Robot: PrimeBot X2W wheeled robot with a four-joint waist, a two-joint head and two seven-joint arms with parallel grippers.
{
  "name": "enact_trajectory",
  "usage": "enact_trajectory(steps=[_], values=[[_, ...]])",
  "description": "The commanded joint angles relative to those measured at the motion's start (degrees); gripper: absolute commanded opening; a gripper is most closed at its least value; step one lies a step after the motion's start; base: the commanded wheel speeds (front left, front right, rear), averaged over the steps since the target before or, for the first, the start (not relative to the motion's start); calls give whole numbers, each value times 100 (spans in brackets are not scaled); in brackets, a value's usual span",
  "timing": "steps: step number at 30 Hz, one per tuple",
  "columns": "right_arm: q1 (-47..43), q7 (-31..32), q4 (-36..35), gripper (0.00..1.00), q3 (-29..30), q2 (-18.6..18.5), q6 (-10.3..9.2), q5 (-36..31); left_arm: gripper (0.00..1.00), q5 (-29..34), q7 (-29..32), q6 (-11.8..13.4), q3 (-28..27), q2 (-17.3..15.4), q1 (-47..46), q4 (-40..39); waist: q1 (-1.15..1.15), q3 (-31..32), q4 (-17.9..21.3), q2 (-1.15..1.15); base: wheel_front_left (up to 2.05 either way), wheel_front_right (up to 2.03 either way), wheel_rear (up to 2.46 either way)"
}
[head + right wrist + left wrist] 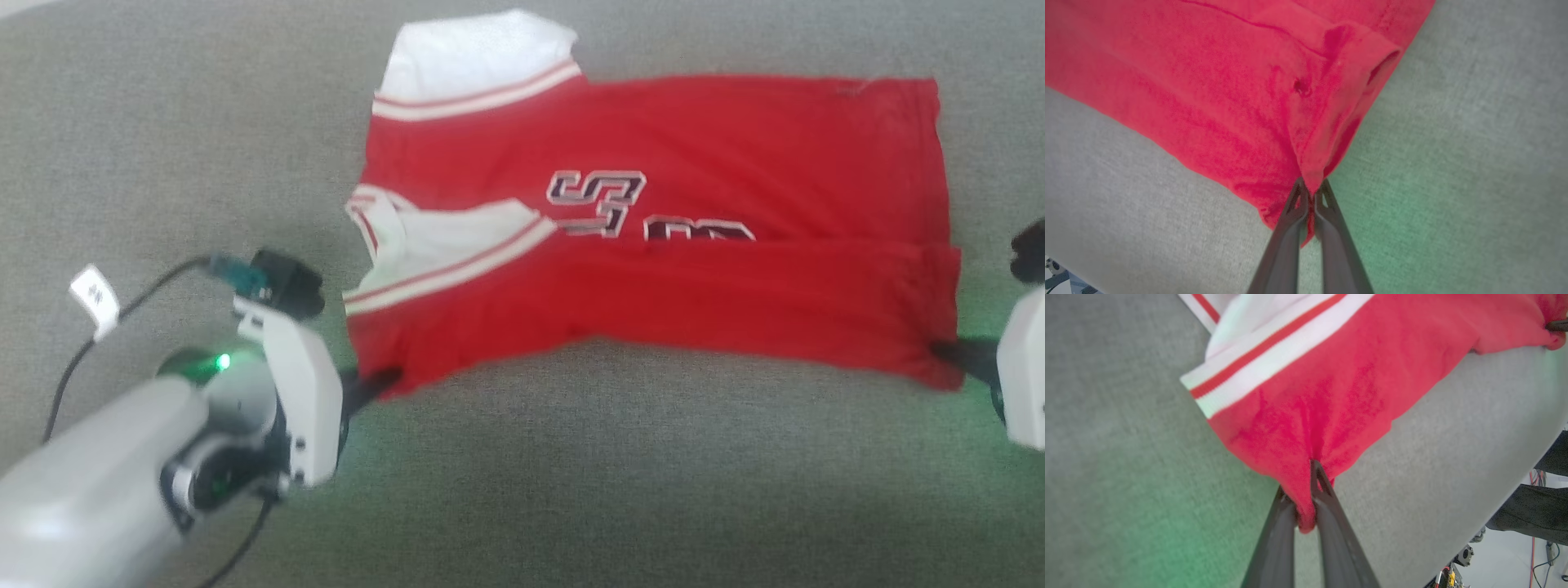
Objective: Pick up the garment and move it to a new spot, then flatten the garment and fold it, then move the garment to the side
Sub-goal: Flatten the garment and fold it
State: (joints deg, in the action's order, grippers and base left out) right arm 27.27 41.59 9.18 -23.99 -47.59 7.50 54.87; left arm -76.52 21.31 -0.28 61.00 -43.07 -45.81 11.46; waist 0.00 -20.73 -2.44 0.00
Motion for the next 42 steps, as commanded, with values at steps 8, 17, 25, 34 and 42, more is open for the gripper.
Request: enact_trajectory(steps=[8, 17, 25, 34, 42], values=[[-741, 172, -325, 0, 322, -361, -3, 177, 0, -99, -199, 490, 86, -655, 857, -1406, 0, 124, -48, 0, 0, 0, 0], [-1122, -276, -655, 100, 1023, -242, -3, -57, 100, -108, -562, 829, -72, -839, 1087, -1799, 0, 174, -53, 0, 0, 0, 0], [-1102, -1318, -1026, 100, 1774, 303, -3, -663, 100, -126, -1511, 1178, -707, -1000, 1075, -1598, 0, 186, 76, 0, 0, 0, 0], [-613, -2797, -1209, 100, 1532, 1322, -3, -1480, 100, 496, -2895, 1278, -1301, -605, 430, -188, 0, -1, 535, 0, 0, 0, 0], [-124, -3906, -1066, 100, 1587, 1999, -3, -1840, 100, 913, -2643, 984, -1400, -169, -1123, 1382, 0, -401, 1194, 0, 0, 0, 0]])
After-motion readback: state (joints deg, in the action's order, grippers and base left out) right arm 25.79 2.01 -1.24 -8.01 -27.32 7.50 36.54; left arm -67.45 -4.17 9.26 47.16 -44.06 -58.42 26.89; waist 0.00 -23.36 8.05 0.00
